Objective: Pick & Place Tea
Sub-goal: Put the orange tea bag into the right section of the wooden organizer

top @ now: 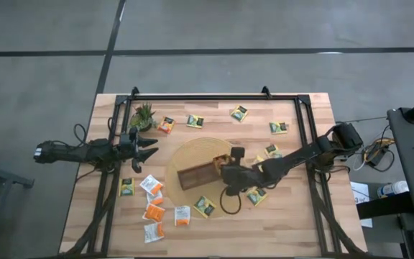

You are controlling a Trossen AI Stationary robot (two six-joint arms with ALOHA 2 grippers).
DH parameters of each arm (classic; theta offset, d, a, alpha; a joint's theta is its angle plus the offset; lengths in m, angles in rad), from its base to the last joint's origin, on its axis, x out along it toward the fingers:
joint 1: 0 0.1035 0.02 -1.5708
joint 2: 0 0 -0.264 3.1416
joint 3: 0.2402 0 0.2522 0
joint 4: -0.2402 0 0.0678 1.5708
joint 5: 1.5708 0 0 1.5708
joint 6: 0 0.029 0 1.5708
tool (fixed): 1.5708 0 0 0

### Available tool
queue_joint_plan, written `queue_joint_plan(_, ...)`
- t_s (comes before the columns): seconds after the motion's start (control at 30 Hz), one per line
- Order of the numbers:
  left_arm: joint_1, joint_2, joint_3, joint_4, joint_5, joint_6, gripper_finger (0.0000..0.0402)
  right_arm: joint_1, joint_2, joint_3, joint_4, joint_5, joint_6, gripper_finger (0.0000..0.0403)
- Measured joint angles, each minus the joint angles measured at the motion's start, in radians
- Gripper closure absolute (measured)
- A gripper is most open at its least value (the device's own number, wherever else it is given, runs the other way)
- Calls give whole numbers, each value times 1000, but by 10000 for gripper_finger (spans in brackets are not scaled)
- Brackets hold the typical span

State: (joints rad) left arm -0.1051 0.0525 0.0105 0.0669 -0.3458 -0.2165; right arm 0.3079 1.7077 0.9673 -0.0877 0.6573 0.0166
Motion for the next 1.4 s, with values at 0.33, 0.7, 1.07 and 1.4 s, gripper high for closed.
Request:
queue_joint_plan(0.33, 0, 0, 0, 0, 0, 0, 234, -20, 3, -23, 1, 1, -30, 363)
queue_joint_plan(0.7, 0, 0, 0, 0, 0, 0, 234, -50, 4, -15, 18, 1, -99, 305)
queue_joint_plan(1.07, 0, 0, 0, 0, 0, 0, 234, -54, 5, -7, 20, 1, -98, 225)
queue_joint_plan(1.4, 0, 0, 0, 0, 0, 0, 234, -28, -11, -7, 6, -8, -101, 215)
